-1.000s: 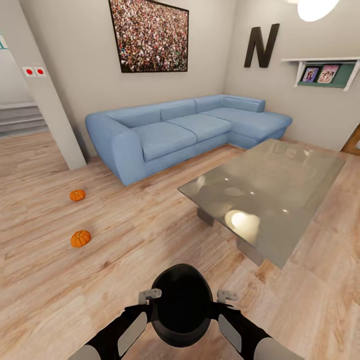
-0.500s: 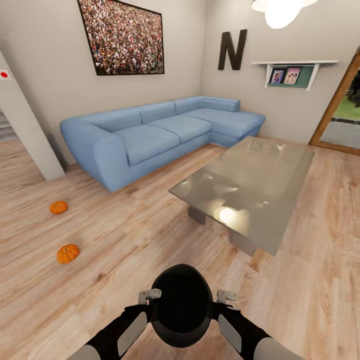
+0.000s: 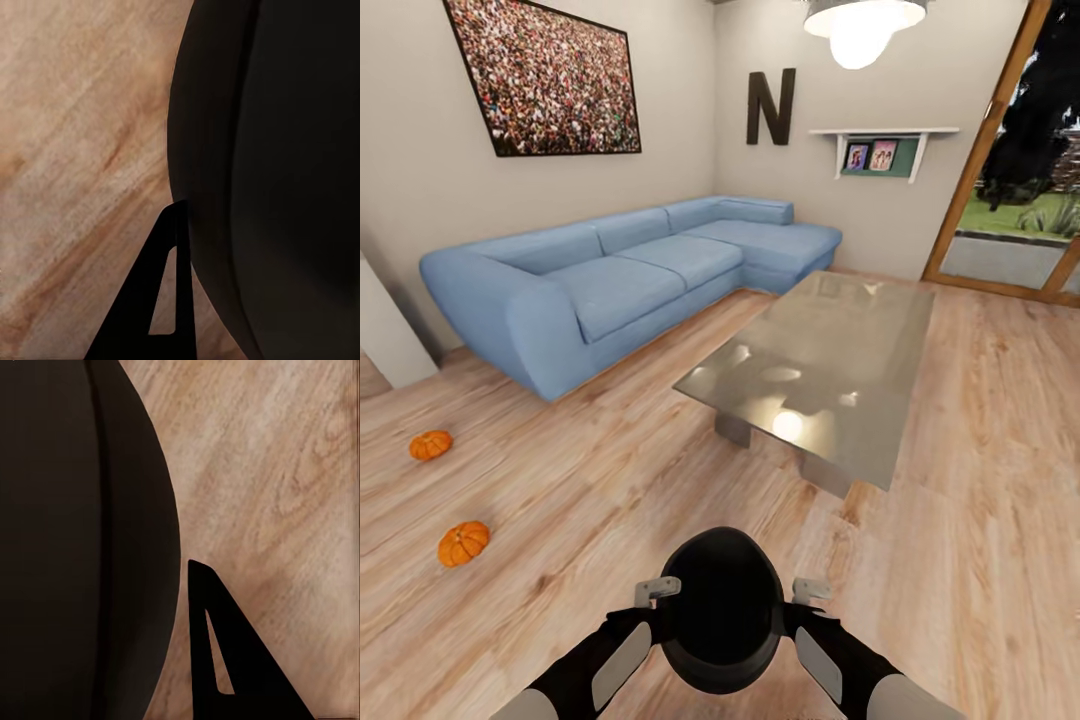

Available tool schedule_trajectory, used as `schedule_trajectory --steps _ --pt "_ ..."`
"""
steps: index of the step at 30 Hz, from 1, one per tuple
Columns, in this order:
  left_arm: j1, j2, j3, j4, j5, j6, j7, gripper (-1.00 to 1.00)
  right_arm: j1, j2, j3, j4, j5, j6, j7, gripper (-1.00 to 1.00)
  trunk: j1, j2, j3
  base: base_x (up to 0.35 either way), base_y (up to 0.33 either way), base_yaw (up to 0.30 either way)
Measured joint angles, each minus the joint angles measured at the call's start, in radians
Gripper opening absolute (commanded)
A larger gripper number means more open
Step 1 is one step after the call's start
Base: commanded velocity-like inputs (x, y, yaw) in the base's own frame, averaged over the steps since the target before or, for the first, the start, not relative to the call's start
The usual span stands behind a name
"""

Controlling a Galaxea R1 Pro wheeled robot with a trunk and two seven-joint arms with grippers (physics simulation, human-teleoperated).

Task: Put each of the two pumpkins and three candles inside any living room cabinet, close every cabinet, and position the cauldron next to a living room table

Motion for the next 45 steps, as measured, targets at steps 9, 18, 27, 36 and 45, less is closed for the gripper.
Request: schedule_trajectory --steps 9,18,27,36,45 --pt "0.0 0.0 0.0 0.0 0.0 0.0 0.0 -1.0 0.0 0.0 0.0 0.0 0.0 0.0 0.0 -1.0 0.0 0.0 0.006 0.0 0.112 -0.277" --pt "0.0 0.0 0.0 0.0 0.0 0.0 0.0 -1.0 0.0 0.0 0.0 0.0 0.0 0.0 0.0 -1.0 0.0 0.0 0.013 0.0 0.123 -0.277" --pt "0.0 0.0 0.0 0.0 -0.001 0.0 0.0 -1.0 0.0 0.0 0.0 0.0 0.0 0.0 0.0 -1.0 0.0 0.0 0.019 0.0 0.197 -0.277" --pt "0.0 0.0 0.0 0.0 0.0 0.001 0.0 -1.0 0.0 0.0 0.0 0.0 0.0 0.0 0.0 -1.0 0.0 0.0 0.026 0.0 0.204 -0.277" --pt "0.0 0.0 0.0 -0.001 -0.002 0.001 0.0 -1.0 0.0 0.0 0.0 0.0 -0.001 0.0 0.0 -1.0 0.0 0.0 0.032 0.0 0.184 -0.277"
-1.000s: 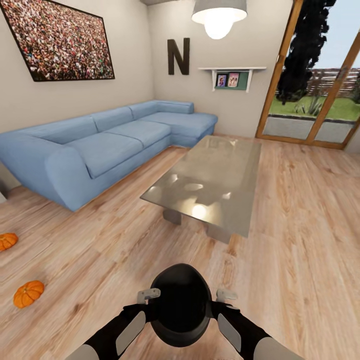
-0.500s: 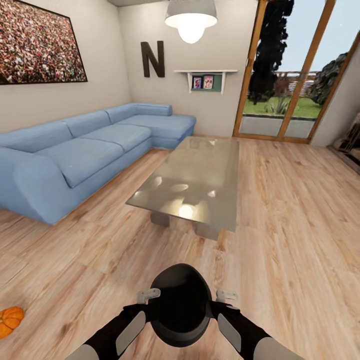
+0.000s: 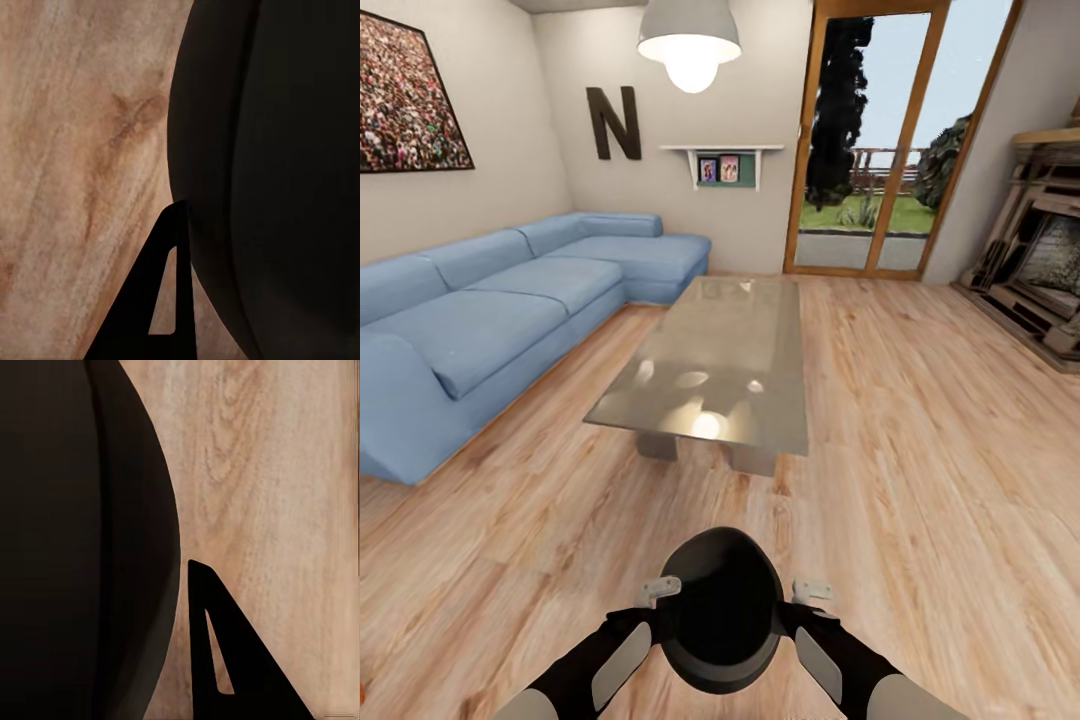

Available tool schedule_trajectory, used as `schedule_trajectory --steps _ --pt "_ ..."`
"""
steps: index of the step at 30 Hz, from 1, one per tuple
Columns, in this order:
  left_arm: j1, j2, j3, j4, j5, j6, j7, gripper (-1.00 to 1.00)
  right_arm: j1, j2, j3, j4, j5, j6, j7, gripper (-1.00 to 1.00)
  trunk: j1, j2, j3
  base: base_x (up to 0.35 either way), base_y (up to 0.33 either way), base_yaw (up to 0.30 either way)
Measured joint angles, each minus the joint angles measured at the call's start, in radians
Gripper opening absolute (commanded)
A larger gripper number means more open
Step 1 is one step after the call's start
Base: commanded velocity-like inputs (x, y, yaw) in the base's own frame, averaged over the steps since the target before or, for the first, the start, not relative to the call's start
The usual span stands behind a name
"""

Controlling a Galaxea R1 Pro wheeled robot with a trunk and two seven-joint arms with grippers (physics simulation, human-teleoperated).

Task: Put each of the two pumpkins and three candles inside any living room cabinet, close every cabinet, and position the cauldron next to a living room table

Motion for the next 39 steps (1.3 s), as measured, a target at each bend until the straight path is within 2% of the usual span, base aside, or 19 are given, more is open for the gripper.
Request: schedule_trajectory --steps 11,19,22,39 --pt "0.0 0.0 0.0 0.0 -0.001 -0.001 0.0 -1.0 0.0 0.0 0.0 -0.001 0.001 0.0 -0.001 -1.0 0.0 0.0 0.008 0.0 0.063 -0.255" --pt "0.0 0.003 -0.01 -0.001 0.006 -0.017 0.0 -1.0 0.0 0.001 0.0 -0.001 0.001 -0.021 0.001 -1.0 0.0 0.0 0.008 0.0 0.086 -0.018" --pt "0.0 0.004 0.0 -0.005 0.002 -0.008 0.0 -1.0 0.0 0.001 0.001 -0.002 0.0 -0.023 0.001 -1.0 0.0 0.0 0.008 0.0 0.038 0.0" --pt "0.0 0.006 -0.001 -0.01 0.005 -0.015 0.0 -1.0 0.0 -0.001 0.001 -0.011 0.0 -0.028 0.0 -1.0 0.0 0.0 0.008 0.003 0.003 0.0"
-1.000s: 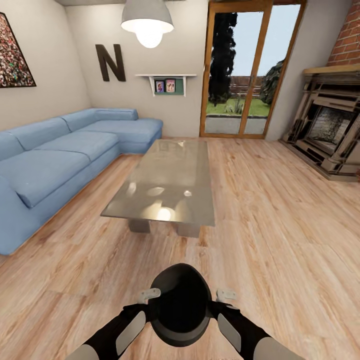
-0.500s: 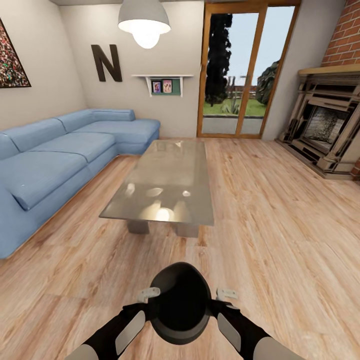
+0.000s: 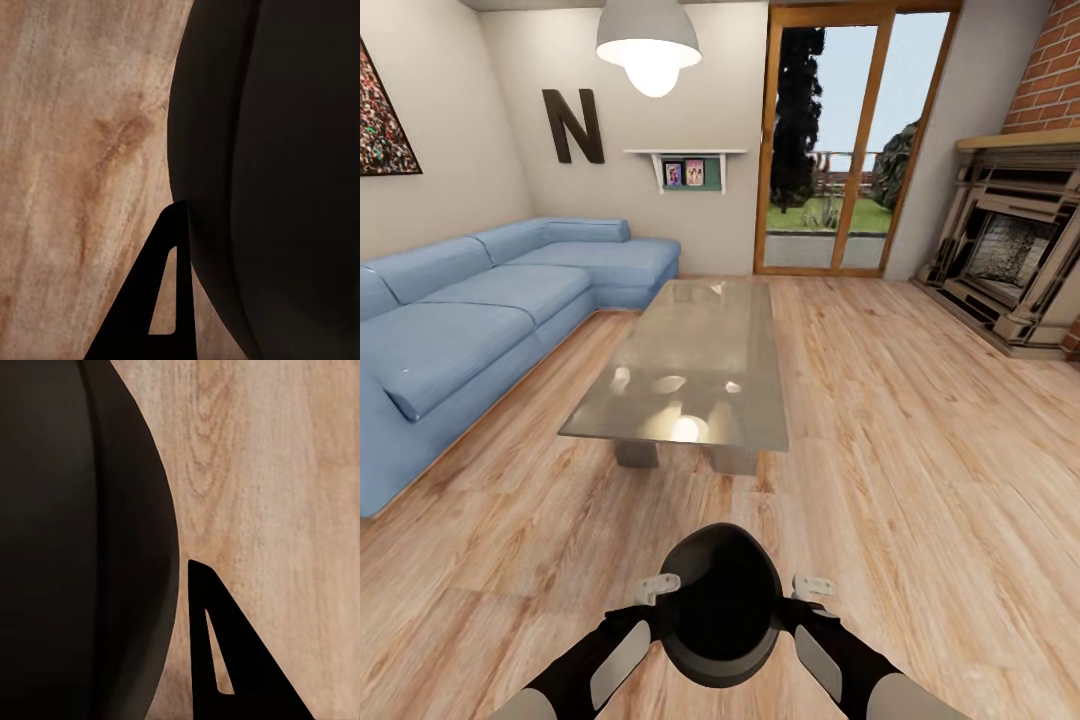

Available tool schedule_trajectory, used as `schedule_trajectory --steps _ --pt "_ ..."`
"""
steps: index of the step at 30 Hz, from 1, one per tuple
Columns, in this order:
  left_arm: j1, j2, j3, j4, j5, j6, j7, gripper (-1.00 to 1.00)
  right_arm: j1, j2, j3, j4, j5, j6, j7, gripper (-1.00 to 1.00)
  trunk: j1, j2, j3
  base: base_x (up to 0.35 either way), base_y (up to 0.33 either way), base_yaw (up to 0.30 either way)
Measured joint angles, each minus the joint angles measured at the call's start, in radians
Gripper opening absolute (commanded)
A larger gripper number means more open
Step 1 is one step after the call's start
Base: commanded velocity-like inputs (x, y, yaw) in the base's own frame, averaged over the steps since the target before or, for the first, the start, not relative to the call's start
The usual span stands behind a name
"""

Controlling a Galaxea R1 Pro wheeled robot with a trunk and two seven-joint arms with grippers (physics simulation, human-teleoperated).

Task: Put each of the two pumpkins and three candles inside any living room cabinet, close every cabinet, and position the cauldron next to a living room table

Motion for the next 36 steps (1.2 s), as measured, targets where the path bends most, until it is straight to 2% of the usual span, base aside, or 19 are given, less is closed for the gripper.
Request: schedule_trajectory --steps 6,15,33,36 --pt "0.0 -0.001 0.002 0.001 -0.004 0.004 0.0 -1.0 0.0 0.002 0.0 0.005 0.001 0.0 -0.001 -1.0 -0.001 0.0 0.0 0.226 0.094 -0.003" --pt "0.0 -0.001 0.0 0.001 0.001 -0.005 0.0 -1.0 0.0 0.0 -0.001 -0.002 0.005 0.0 -0.001 -1.0 0.0 0.0 0.007 0.233 0.115 -0.131" --pt "0.0 0.0 0.002 0.001 -0.007 0.005 0.0 -1.0 0.0 0.002 0.0 0.006 0.0 -0.001 0.0 -1.0 0.0 0.0 0.007 0.202 0.004 -0.003" --pt "0.0 0.0 -0.001 0.001 0.0 -0.012 0.0 -1.0 0.0 0.0 -0.002 -0.005 0.006 0.0 -0.001 -1.0 0.0 0.0 0.007 0.064 0.0 0.0"
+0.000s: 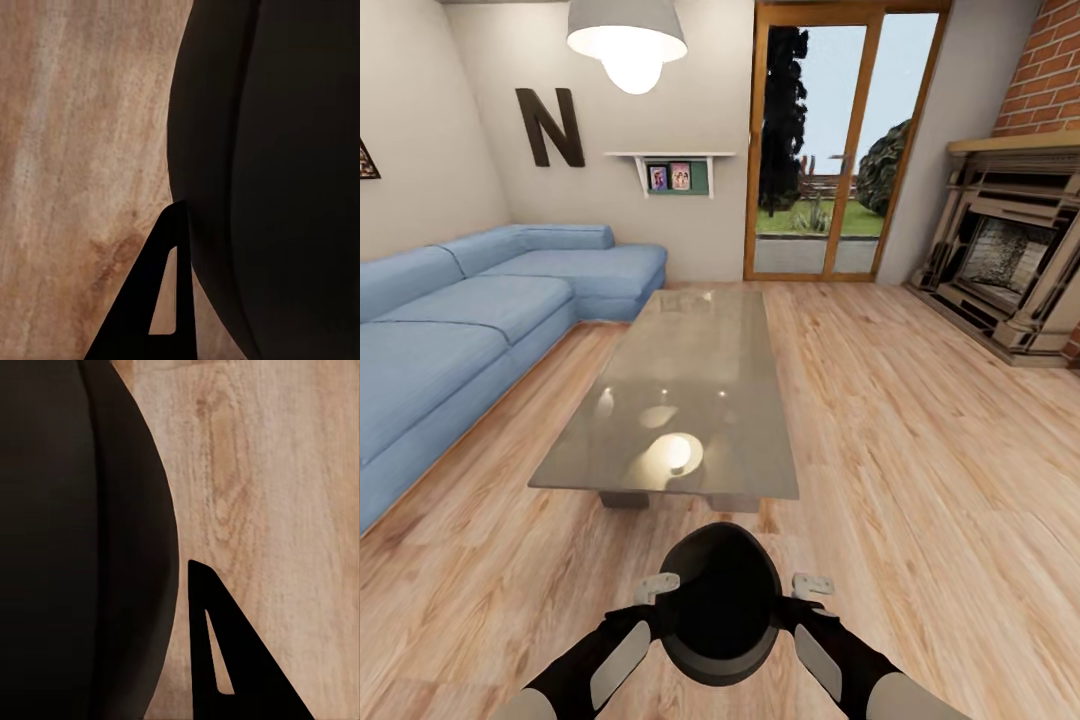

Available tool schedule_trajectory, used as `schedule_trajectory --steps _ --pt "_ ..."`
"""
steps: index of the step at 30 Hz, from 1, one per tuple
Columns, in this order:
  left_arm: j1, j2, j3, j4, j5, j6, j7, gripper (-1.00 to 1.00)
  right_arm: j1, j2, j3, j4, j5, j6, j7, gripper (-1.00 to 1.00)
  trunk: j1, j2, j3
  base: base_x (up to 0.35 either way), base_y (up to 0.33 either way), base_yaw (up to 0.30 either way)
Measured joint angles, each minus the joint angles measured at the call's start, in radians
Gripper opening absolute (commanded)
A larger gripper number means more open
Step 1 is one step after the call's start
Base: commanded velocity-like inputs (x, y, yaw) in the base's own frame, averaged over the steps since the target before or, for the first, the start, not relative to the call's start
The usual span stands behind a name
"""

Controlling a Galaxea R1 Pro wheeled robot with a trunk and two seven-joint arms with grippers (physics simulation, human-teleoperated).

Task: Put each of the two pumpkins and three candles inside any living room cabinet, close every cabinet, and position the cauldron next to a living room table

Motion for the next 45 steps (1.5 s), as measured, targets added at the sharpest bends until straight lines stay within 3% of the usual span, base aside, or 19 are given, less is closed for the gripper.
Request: schedule_trajectory --steps 13,45 --pt "0.0 0.0 0.002 -0.003 -0.007 0.008 0.001 -1.0 0.0 0.0 0.001 0.003 -0.004 0.0 0.0 -1.0 0.0 0.0 0.0 0.003 0.0 0.0" --pt "0.0 0.0 0.002 -0.002 -0.007 0.013 0.0 -1.0 0.0 0.001 0.001 0.007 -0.004 0.0 0.001 -1.0 0.123 -0.224 -0.1 0.0 0.0 0.0"
